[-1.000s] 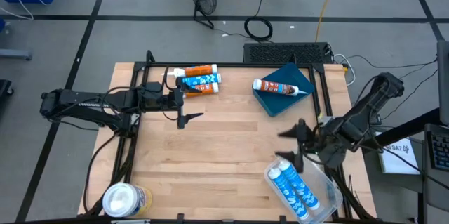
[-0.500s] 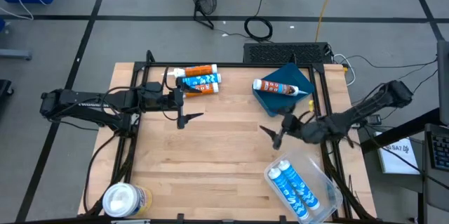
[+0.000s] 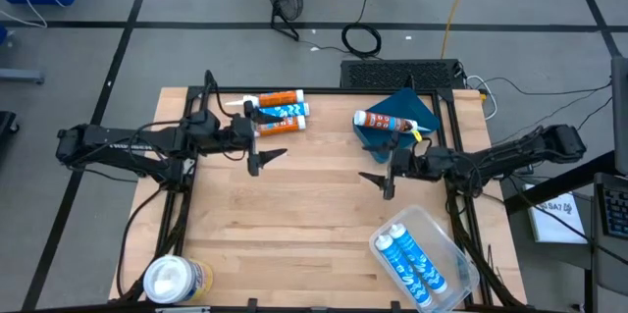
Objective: Pick & place silicon tubes, Sealant and Lysol wipes
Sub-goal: Put the bottom orange sealant into the blue bin
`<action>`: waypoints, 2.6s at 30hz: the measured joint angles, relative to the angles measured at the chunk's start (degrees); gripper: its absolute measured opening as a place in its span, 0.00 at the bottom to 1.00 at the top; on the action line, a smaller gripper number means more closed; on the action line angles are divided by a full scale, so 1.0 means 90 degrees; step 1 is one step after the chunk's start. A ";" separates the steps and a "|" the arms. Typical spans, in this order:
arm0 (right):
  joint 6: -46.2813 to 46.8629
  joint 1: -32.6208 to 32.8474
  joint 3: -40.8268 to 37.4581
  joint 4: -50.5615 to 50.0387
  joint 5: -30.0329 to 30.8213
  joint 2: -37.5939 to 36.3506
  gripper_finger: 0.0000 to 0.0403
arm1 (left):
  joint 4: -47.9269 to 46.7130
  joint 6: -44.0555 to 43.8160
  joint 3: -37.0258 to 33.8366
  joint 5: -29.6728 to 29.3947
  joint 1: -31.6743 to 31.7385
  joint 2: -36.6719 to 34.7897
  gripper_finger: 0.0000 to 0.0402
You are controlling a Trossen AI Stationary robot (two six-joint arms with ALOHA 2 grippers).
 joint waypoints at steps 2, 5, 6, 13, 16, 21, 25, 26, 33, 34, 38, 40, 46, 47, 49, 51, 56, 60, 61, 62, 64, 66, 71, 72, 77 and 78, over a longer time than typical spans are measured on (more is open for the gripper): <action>-0.0137 -0.0056 0.0000 -0.0006 -0.0051 0.0000 0.80 | -0.0019 -0.0188 0.0000 0.0005 -0.0002 -0.0001 0.98; -0.0299 -0.0138 -0.0001 -0.0001 -0.0189 0.0000 0.80 | 0.0002 -0.0305 0.0000 0.0009 -0.0002 0.0000 0.98; -0.0350 -0.0147 -0.0001 -0.0005 -0.0198 0.0000 0.80 | 0.0062 -0.0385 0.0000 0.0014 -0.0002 0.0000 0.98; -0.0849 -0.0241 0.0000 -0.0002 -0.0196 0.0000 0.80 | 0.0007 -0.0311 0.0000 0.0024 0.0000 -0.0001 0.98; -0.0993 -0.0340 0.0000 0.0013 -0.0354 0.0000 0.80 | -0.0234 -0.0055 0.0000 -0.0252 -0.0001 0.0000 0.98; -0.0899 -0.0547 0.0000 -0.0105 -0.0806 0.0000 0.79 | -0.0807 -0.0012 0.0000 -0.1541 0.0024 0.0000 0.98; -0.0850 -0.0646 0.0000 -0.0296 -0.0833 0.0002 0.79 | -0.1670 -0.0272 0.0027 -0.2909 0.0141 -0.0002 0.98; -0.0826 -0.0664 -0.0001 -0.0299 -0.0835 0.0002 0.79 | -0.2058 -0.0462 0.0049 -0.3045 0.0228 -0.0002 0.98; -0.0796 -0.0684 0.0000 -0.0254 -0.0837 0.0002 0.79 | -0.3623 -0.1312 0.0335 -0.3373 0.1154 0.0430 0.98; -0.0797 -0.0682 0.0000 -0.0252 -0.0840 0.0002 0.79 | -0.3674 -0.1526 0.0379 -0.3368 0.1288 0.0494 0.98; -0.0784 -0.0682 0.0000 -0.0225 -0.0840 0.0002 0.79 | -0.3777 -0.1990 0.0386 -0.3299 0.1795 0.0742 0.98; -0.0732 -0.0682 0.0000 -0.0240 -0.0842 0.0002 0.79 | -0.3810 -0.2085 0.0386 -0.3224 0.2039 0.0864 0.98; -0.0731 -0.0682 0.0000 -0.0275 -0.0842 0.0002 0.79 | -0.3786 -0.1545 0.0386 -0.1126 0.2563 0.1420 0.98; -0.0734 -0.0682 0.0000 -0.0278 -0.0842 0.0002 0.79 | -0.3796 -0.1437 0.0386 -0.0775 0.2609 0.1536 0.98; -0.0767 -0.0682 0.0000 -0.0276 -0.0842 0.0002 0.79 | -0.3827 -0.1230 0.0386 -0.0414 0.2672 0.1794 0.98; -0.0805 -0.0682 0.0000 -0.0276 -0.0842 0.0002 0.79 | -0.4003 -0.1022 0.0425 -0.0306 0.2709 0.2079 0.98; -0.0819 -0.0682 0.0000 -0.0260 -0.0842 0.0002 0.79 | -0.4655 -0.0854 0.0958 -0.0368 0.2784 0.2989 0.98; -0.0768 -0.0682 0.0000 -0.0265 -0.0845 0.0002 0.79 | -0.5236 -0.0589 0.1643 -0.0526 0.2783 0.3743 0.98; -0.0768 -0.0682 0.0000 -0.0277 -0.0844 0.0002 0.79 | -0.5391 -0.0551 0.1808 -0.0523 0.2783 0.3923 0.98; -0.0766 -0.0682 0.0000 -0.0291 -0.0842 0.0002 0.79 | -0.5545 -0.0507 0.1958 -0.0502 0.2783 0.4093 0.98; -0.0743 -0.0682 0.0000 -0.0301 -0.0844 0.0002 0.79 | -0.5813 -0.0327 0.2222 -0.0461 0.2781 0.4426 0.98; -0.0741 -0.0682 0.0000 -0.0298 -0.0845 0.0002 0.79 | -0.5982 -0.0145 0.2425 -0.0459 0.2781 0.4751 0.98; -0.0741 -0.0682 0.0000 -0.0304 -0.0845 0.0002 0.79 | -0.6305 -0.0039 0.2710 -0.0404 0.2785 0.5440 0.98; -0.0741 -0.0682 0.0000 -0.0326 -0.0845 0.0001 0.79 | -0.6368 -0.0052 0.2727 -0.0302 0.2781 0.5527 0.98; -0.0739 -0.0682 0.0000 -0.0406 -0.0845 0.0002 0.79 | -0.6644 -0.0209 0.2745 0.0394 0.2646 0.5701 0.98; -0.0739 -0.0682 0.0000 -0.0413 -0.0845 0.0001 0.79 | -0.6700 -0.0269 0.2744 0.0457 0.2597 0.5705 0.98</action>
